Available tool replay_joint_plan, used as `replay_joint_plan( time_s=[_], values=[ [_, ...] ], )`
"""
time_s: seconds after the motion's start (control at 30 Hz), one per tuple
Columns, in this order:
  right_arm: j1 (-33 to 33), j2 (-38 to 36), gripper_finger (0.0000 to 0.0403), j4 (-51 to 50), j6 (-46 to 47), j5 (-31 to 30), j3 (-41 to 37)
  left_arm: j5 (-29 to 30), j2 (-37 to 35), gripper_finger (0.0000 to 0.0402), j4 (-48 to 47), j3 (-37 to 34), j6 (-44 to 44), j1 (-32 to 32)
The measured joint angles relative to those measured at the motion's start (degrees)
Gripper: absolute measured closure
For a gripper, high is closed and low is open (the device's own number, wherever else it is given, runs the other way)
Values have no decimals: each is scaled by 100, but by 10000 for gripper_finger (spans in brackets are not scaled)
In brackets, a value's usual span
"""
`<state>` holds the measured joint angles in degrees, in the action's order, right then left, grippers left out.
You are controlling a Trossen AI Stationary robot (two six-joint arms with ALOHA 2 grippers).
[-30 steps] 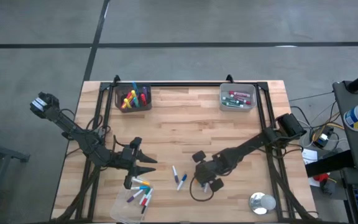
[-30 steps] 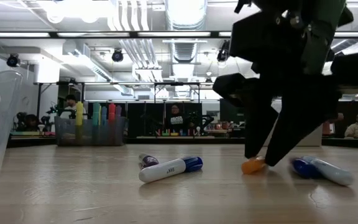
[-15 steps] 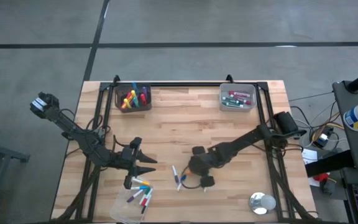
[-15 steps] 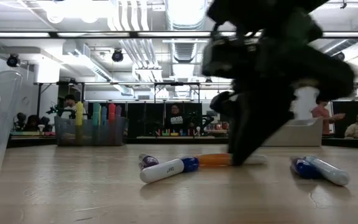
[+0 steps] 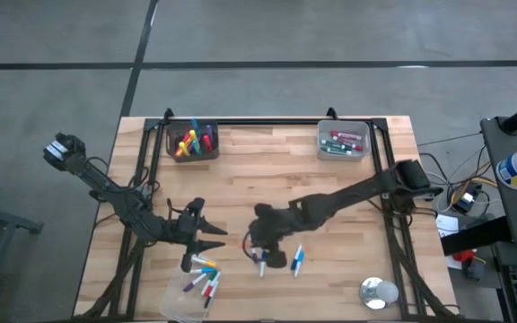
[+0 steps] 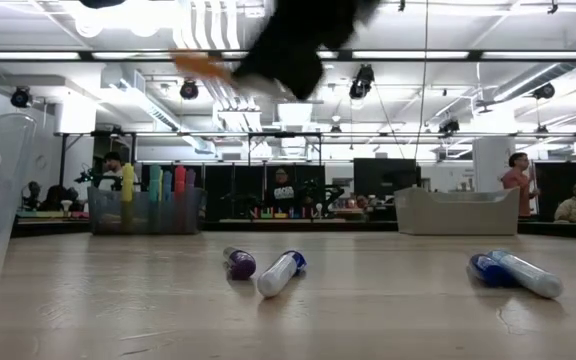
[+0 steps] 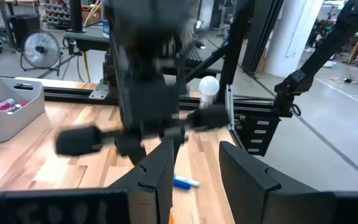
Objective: Pick & Place Markers
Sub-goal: Put the orange and white highlighter pen into the transparent bin
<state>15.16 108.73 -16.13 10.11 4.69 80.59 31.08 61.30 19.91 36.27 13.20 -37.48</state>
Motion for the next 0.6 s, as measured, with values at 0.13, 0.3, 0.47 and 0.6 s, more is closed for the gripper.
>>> replay_joint_plan(
  time_s=[0.13, 0.3, 0.47, 0.6],
  values=[
    [-3, -40, 374, -145, -133, -17, 581, 51, 0, 280, -1, 0, -75, 3],
    [-15, -35, 374, -180, -457, -35, 1043, 62, 0, 280, -165, 0, -82, 5],
    [-125, -35, 374, -315, -454, -44, 1357, 60, 0, 280, -214, 0, -54, 5],
    [-206, -35, 374, -347, -455, -24, 1474, 83, 0, 280, -208, 0, -49, 5]
  ],
)
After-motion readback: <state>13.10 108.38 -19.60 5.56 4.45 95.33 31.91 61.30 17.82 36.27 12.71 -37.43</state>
